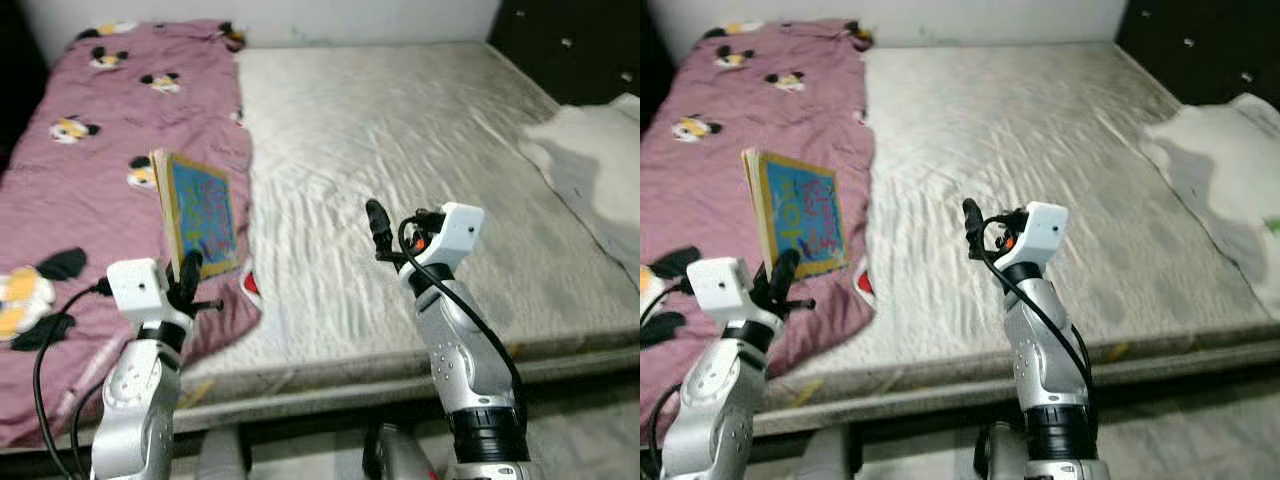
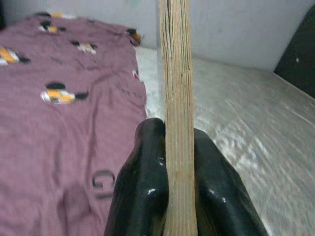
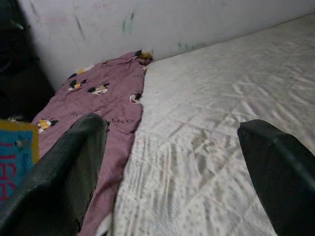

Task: Clean up the room

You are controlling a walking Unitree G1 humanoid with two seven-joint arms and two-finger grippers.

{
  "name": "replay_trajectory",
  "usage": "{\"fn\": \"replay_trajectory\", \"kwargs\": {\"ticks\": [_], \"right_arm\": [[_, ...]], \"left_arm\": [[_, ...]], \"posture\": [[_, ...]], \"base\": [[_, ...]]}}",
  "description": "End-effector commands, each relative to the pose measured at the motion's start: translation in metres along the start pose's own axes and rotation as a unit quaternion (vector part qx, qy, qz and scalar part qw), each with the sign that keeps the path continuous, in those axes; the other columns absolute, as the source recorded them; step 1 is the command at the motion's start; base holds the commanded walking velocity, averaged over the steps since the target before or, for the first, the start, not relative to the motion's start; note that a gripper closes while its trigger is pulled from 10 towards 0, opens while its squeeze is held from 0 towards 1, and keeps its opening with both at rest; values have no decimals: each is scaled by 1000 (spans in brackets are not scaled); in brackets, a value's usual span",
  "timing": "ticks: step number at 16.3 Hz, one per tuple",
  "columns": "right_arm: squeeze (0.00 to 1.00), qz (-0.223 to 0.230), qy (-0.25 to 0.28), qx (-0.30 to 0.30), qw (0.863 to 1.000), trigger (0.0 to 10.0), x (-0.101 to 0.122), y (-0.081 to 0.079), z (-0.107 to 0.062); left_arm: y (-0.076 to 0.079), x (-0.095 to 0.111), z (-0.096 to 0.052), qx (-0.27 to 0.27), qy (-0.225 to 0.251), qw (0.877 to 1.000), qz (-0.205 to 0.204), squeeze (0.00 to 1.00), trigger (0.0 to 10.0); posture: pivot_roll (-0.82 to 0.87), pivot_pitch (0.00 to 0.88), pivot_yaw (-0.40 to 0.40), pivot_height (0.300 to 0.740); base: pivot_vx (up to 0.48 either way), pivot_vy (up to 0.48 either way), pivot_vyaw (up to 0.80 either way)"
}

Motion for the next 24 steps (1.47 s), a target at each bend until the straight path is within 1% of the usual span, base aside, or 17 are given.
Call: {"fn": "replay_trajectory", "kwargs": {"ticks": [1,2,3,5,6,7,10,13,15,16,19,21,24], "right_arm": [[0,-6,7,-4,1000,10000,3,0,2],[0,-10,9,-1,1000,10000,4,-2,1],[0,-12,8,0,1000,10000,4,-2,1],[0,-18,5,-7,1000,10000,2,1,0],[0,-25,3,-13,1000,10000,2,4,-1],[0,-29,2,-18,999,10000,1,7,-2],[0,-38,-5,-27,999,10000,-2,12,-4],[0,-30,-6,-30,999,10000,-3,11,-3],[0,-31,-9,-30,999,10000,-5,10,-4],[0,-32,-12,-32,999,10000,-6,10,-3],[0,-39,-13,-33,999,10000,-5,11,-1],[0,-38,-11,-29,999,10000,-4,11,1],[0,-42,-11,-24,999,10000,-5,6,4]], "left_arm": [[3,12,4,-10,19,1000,8,0,10000],[12,10,5,-30,18,999,42,0,10000],[21,7,4,-53,10,998,43,0,10000],[30,5,2,-77,6,996,46,0,10000],[32,5,1,-81,8,995,50,0,10000],[31,2,1,-75,0,996,49,0,10000],[38,-1,1,-88,-7,994,58,0,10000],[42,-2,2,-93,-8,995,45,0,10000],[51,-3,2,-109,-8,993,50,0,10000],[53,-3,1,-114,-8,992,51,0,10000],[55,-2,3,-116,-5,992,53,0,10000],[60,-1,3,-127,-2,990,59,0,10000],[60,-2,2,-127,-2,990,58,0,10000]], "posture": [[27,28,-5,724],[26,28,-8,734],[24,29,-12,740],[20,34,-15,740],[17,37,-19,740],[15,40,-21,740],[15,40,-23,740],[11,45,-24,740],[9,46,-26,740],[9,45,-27,740],[8,42,-31,740],[11,40,-37,740],[14,37,-42,740]], "base": [[0,0,0],[0,0,0],[0,0,0],[0,0,0],[0,0,0],[0,0,0],[0,0,0],[0,0,0],[0,0,0],[0,0,0],[0,0,-800],[0,0,-525],[0,-316,0]]}}
Point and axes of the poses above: a point about 5 cm out from each wrist's last joint towards the gripper, its own z axis pointing out of the wrist towards the gripper, its own x axis along the axis of the wrist's last joint, y = z × x, the point moved 4 cm from there along z, pointing out of the wrist towards the gripper, and after that the axes turned 5 degrees about z, right-handed, at the moved point
